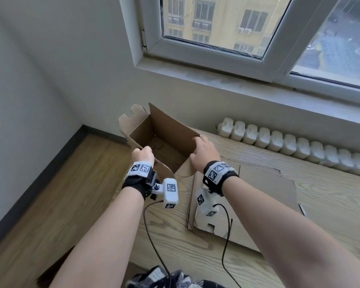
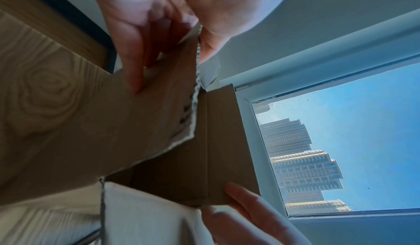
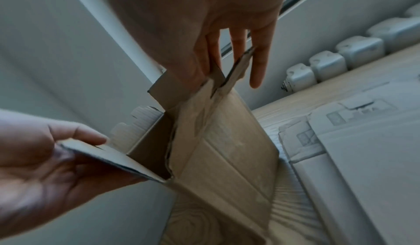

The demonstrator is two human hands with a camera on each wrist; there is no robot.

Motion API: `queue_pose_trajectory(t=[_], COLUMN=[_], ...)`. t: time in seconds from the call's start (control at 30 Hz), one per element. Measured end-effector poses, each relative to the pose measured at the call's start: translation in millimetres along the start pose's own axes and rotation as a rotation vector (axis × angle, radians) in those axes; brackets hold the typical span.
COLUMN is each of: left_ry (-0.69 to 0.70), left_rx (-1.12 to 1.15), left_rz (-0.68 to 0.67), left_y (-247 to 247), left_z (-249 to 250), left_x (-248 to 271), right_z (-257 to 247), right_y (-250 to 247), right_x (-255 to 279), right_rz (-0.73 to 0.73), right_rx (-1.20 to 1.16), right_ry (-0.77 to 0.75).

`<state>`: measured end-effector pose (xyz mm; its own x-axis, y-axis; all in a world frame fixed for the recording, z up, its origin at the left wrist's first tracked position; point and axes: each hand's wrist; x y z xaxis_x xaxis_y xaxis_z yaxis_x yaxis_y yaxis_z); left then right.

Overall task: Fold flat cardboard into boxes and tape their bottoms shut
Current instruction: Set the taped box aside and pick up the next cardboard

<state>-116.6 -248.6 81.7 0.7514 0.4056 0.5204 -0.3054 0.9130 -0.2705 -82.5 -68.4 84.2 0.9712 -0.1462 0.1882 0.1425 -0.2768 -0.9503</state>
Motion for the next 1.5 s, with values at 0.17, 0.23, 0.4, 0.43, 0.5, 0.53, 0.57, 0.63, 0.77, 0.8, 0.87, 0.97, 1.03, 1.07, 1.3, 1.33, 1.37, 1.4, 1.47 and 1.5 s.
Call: queue_pose_trajectory(t=[0.17,0.23,0.4,0.43,0.5,0.53,0.57,0.63,0.77,0.8,0.87,0.97,1.03,1.07,1.3,1.33,1.37,1.4,1.47,1.5], left_ry=[0.113,0.120,0.223,0.271,0.315,0.321,0.329,0.326,0.319,0.348,0.448,0.624,0.732,0.778,0.827,0.806,0.790,0.779,0.772,0.775], left_rx=[0.067,0.060,-0.068,-0.098,-0.127,-0.133,-0.135,-0.138,-0.184,-0.226,-0.328,-0.364,-0.329,-0.309,-0.323,-0.334,-0.342,-0.346,-0.348,-0.350], left_rz=[-0.078,-0.130,-0.301,-0.299,-0.259,-0.236,-0.217,-0.195,-0.177,-0.162,-0.127,-0.149,-0.229,-0.267,-0.575,-0.626,-0.673,-0.713,-0.779,-0.809], left_y=[5,9,16,17,14,12,10,7,6,7,12,27,44,54,119,128,137,146,164,174], left_z=[1,7,18,18,19,19,18,18,27,30,38,51,56,57,36,32,27,23,14,9], left_x=[-6,-7,-9,-10,-10,-12,-13,-15,-9,-7,3,25,44,55,130,140,152,164,191,206], right_z=[1,2,-1,-1,0,0,1,0,-4,-4,-1,13,27,34,104,115,127,139,166,181], right_y=[-1,-2,4,6,10,12,14,16,12,10,5,-5,-13,-18,-41,-44,-48,-51,-58,-62], right_x=[4,8,17,18,21,23,25,29,36,37,37,42,48,51,85,93,101,108,123,131], right_rz=[0.020,0.024,0.042,0.042,0.049,0.055,0.061,0.059,0.069,0.083,0.114,0.179,0.245,0.281,0.477,0.494,0.506,0.516,0.533,0.545], right_rx=[-0.068,-0.068,-0.174,-0.200,-0.253,-0.272,-0.276,-0.237,-0.264,-0.288,-0.334,-0.412,-0.443,-0.454,-0.460,-0.458,-0.459,-0.462,-0.462,-0.467], right_ry=[0.063,0.047,0.063,0.066,0.061,0.048,0.028,-0.014,-0.024,-0.004,0.043,0.139,0.202,0.231,0.420,0.445,0.468,0.489,0.531,0.550])
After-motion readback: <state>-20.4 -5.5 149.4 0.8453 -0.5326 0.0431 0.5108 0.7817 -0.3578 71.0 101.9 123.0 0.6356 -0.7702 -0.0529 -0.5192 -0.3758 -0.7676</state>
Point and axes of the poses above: each hand's wrist, its own x-axis away from the middle knuckle, its own y-axis out of the palm, z = x × y, and after that the axes turned 13 degrees about x, right-handed
